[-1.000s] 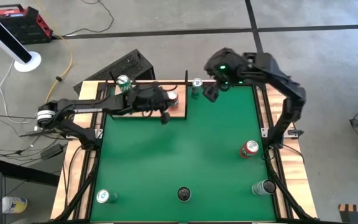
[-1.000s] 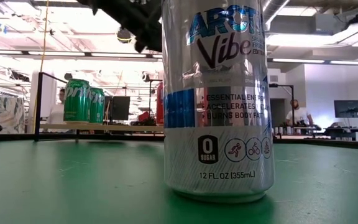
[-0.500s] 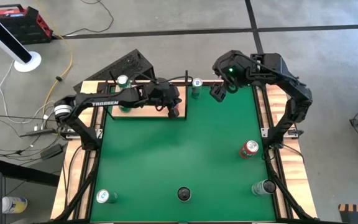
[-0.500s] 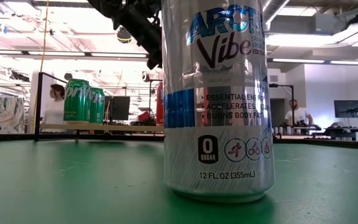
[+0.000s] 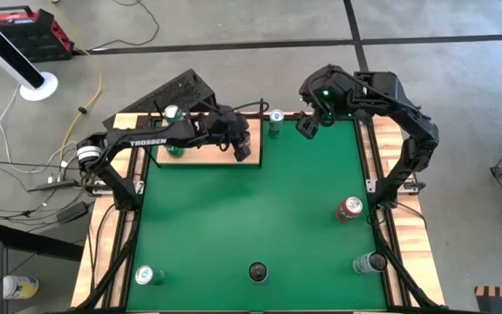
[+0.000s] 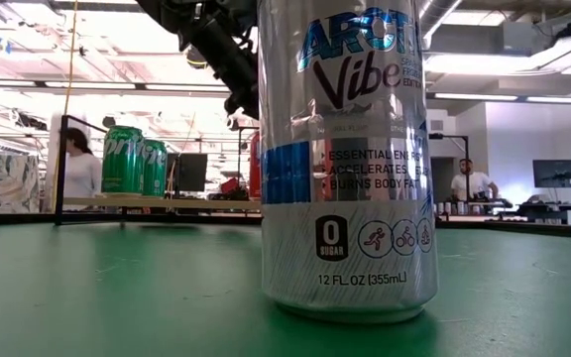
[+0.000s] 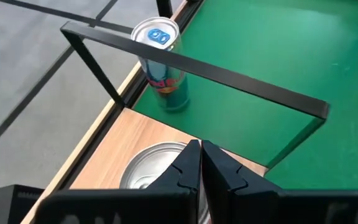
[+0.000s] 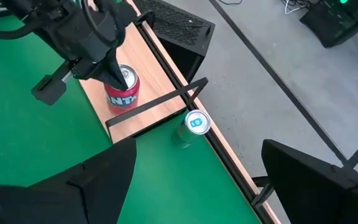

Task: Place canned beverage on shelf
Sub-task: Put the top orange soda can on the shelf

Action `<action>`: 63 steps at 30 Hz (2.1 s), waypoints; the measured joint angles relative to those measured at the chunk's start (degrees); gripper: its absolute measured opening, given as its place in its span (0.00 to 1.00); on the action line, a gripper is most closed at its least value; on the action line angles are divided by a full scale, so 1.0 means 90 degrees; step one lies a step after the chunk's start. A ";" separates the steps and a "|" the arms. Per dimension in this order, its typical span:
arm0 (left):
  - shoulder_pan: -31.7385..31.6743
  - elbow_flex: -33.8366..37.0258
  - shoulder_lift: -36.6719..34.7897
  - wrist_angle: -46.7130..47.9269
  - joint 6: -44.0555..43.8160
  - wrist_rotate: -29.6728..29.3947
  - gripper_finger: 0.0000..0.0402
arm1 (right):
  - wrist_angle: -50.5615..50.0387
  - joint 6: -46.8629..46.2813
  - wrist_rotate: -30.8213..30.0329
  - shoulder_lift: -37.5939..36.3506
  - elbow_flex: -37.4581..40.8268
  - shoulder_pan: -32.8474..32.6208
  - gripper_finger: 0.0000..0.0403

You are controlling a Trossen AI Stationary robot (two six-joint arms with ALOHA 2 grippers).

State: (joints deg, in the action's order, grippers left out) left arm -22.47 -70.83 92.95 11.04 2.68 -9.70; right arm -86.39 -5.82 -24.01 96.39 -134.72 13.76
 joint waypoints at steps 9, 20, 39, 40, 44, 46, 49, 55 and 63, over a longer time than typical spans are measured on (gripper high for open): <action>-0.0194 -0.0002 0.0000 0.0154 -0.0063 0.0058 0.00 | 0.0000 0.0057 0.0007 -0.0002 0.0000 0.0029 0.92; -0.0307 -0.0002 -0.0060 0.0181 -0.0366 0.0384 0.00 | -0.0063 0.0221 0.0222 -0.0002 0.0002 0.0097 0.92; 0.0209 0.0000 -0.0204 -0.0114 -0.1095 0.0316 0.00 | 0.0315 0.0648 0.0870 -0.0052 0.0285 0.0801 0.92; 0.0195 0.0000 -0.0204 -0.0094 -0.1119 0.0314 0.00 | 0.0342 0.0656 0.0875 -0.0050 0.0359 0.0829 0.92; 0.0161 -0.0002 -0.0124 -0.0085 -0.1248 0.0333 0.00 | 0.0601 0.0716 0.1039 -0.0070 0.0787 0.0869 0.92; 0.0152 0.0011 -0.0089 0.0031 -0.1306 0.0350 0.00 | 0.0794 0.0806 0.1065 -0.0071 0.0997 0.0868 0.92; 0.0152 0.0002 0.0017 -0.0158 -0.1328 0.0331 0.00 | 0.1271 0.0856 0.1236 -0.0196 0.1392 0.0870 0.92; 0.0104 0.0012 0.0085 -0.0078 -0.1413 0.0322 0.00 | 0.2649 0.0837 0.2203 -0.0808 0.2935 0.1217 0.92; 0.0038 0.0015 0.0092 0.0104 -0.1384 0.0099 0.00 | 0.4545 0.0112 0.2535 -0.1765 0.5440 0.1462 0.92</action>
State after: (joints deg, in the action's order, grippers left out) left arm -22.13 -70.70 93.78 11.98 -9.78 -8.81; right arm -45.48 -4.80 -1.20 80.51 -85.75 26.92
